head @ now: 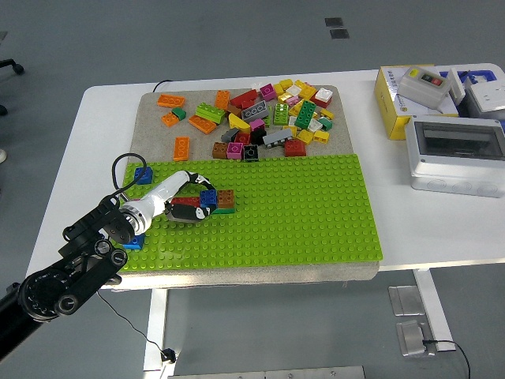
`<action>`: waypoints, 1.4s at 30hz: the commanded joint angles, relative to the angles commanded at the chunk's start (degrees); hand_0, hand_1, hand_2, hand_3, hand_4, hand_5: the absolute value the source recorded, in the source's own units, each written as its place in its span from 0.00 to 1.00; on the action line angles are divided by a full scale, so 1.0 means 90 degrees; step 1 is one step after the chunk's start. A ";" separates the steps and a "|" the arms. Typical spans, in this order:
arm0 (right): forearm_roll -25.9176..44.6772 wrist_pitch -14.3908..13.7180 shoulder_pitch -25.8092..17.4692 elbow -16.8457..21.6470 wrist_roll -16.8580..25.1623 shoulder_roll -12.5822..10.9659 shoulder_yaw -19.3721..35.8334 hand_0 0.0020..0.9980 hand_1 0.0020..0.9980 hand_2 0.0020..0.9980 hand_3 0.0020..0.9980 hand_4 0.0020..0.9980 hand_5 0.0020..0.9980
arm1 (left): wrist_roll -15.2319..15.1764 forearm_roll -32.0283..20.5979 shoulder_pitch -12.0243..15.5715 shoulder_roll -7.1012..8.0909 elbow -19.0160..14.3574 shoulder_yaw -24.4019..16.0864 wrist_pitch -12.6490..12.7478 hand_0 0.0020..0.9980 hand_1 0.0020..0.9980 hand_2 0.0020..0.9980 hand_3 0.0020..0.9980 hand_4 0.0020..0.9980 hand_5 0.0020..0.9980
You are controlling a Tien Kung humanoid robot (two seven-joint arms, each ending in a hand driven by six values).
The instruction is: Pick up the brick,pile it on top of brick,press brick,pick up the brick,pile it on top of brick,press brick
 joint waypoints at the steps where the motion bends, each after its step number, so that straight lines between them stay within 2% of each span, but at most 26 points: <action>1: -0.0005 0.0000 0.0000 0.0000 -0.0001 0.0000 0.0004 0.73 0.66 0.65 0.84 0.65 1.00 | -0.0002 0.0003 0.0000 0.0000 -0.0005 -0.0002 0.0002 1.00 0.93 0.88 0.58 0.63 0.19; 5: -0.0016 0.0002 0.0003 0.0000 -0.0005 0.0000 0.0010 0.73 0.66 0.65 0.84 0.65 1.00 | -0.0005 -0.0004 -0.0002 -0.0001 -0.0004 -0.0002 0.0007 1.00 0.93 0.88 0.58 0.63 0.19; 6: -0.0019 0.0003 0.0005 0.0000 -0.0006 0.0000 0.0014 0.73 0.66 0.65 0.84 0.65 1.00 | -0.0005 -0.0008 -0.0004 0.0000 0.0003 0.0000 0.0007 1.00 0.93 0.89 0.59 0.58 0.18; 17: -0.0042 0.0004 0.0013 0.0000 -0.0013 0.0002 0.0030 0.73 0.66 0.65 0.84 0.65 1.00 | 0.0008 -0.0018 -0.0009 0.0007 0.0043 0.0006 -0.0003 1.00 0.93 0.90 0.61 0.58 0.18; 42: -0.0100 0.0014 -0.0002 0.0000 -0.0037 0.0003 0.0082 0.73 0.66 0.65 0.84 0.65 1.00 | 0.0020 0.0059 0.0005 0.0005 0.0042 -0.0002 -0.0006 1.00 0.94 0.91 0.69 0.63 0.17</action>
